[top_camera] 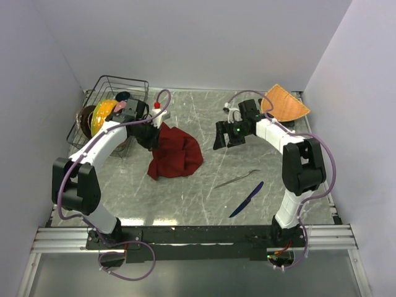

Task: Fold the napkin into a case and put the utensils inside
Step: Pick up the crumpled napkin from the center of the board.

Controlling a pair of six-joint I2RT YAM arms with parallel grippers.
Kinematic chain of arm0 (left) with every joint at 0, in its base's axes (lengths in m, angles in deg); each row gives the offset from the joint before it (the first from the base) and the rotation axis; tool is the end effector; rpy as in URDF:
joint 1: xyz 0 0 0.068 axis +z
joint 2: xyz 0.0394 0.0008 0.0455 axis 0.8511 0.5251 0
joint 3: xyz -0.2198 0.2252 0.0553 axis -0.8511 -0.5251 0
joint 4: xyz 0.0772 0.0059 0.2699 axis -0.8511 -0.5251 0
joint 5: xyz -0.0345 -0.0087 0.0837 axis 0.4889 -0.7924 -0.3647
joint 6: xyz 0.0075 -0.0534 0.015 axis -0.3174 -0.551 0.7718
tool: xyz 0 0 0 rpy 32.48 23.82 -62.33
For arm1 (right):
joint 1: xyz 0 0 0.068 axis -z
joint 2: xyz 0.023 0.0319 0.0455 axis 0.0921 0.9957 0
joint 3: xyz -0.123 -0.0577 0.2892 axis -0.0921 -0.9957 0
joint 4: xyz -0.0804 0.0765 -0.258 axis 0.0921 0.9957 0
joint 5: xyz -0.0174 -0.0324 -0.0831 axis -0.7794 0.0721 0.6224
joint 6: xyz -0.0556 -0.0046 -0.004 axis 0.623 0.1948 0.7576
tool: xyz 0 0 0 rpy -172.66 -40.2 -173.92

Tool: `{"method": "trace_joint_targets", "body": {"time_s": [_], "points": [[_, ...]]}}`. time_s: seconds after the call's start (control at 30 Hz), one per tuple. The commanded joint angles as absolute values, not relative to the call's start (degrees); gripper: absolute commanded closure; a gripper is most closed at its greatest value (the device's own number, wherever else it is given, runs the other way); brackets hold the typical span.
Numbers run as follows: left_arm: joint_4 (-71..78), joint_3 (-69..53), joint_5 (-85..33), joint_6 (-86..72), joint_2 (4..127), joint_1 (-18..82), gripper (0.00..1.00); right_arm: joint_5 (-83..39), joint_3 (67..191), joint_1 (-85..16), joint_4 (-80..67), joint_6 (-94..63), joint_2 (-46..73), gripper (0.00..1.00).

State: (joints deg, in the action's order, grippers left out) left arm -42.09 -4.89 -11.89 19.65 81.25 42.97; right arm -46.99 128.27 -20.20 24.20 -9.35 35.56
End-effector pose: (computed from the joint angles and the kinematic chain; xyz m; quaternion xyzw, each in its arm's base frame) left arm 0.3386 -0.1081 0.3134 0.2983 0.9003 -0.1855 0.2569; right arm 0.3889 0.1250 0.2499 -0.1889 0.9109 0.3005 0.2105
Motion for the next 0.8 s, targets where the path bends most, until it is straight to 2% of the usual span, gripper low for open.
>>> {"method": "trace_joint_targets", "body": {"time_s": [0.0, 0.2, 0.33, 0.6, 0.77], "points": [[-43.1, -5.4, -7.4, 18.7, 80.5, 43.2, 0.99, -50.0, 132.7, -22.9, 17.1, -13.0, 36.7, 0.11], [-46.9, -2.0, 0.5, 21.5, 78.5, 43.6, 0.99, -53.1, 144.0, -27.3, 16.8, -17.5, 45.1, 0.14], [-51.9, 8.8, 6.7, 24.7, 79.7, 41.0, 0.99, -56.2, 144.8, -28.3, 13.4, -20.1, 45.8, 0.09], [-55.0, 28.9, 19.5, 23.7, 81.6, 39.1, 0.99, -57.2, 145.1, -27.5, 13.9, -18.3, 41.2, 0.02], [-51.8, 34.3, 18.5, 20.7, 80.0, 38.8, 0.99, -57.5, 141.9, -23.4, 16.9, -15.8, 34.1, 0.00]]}}
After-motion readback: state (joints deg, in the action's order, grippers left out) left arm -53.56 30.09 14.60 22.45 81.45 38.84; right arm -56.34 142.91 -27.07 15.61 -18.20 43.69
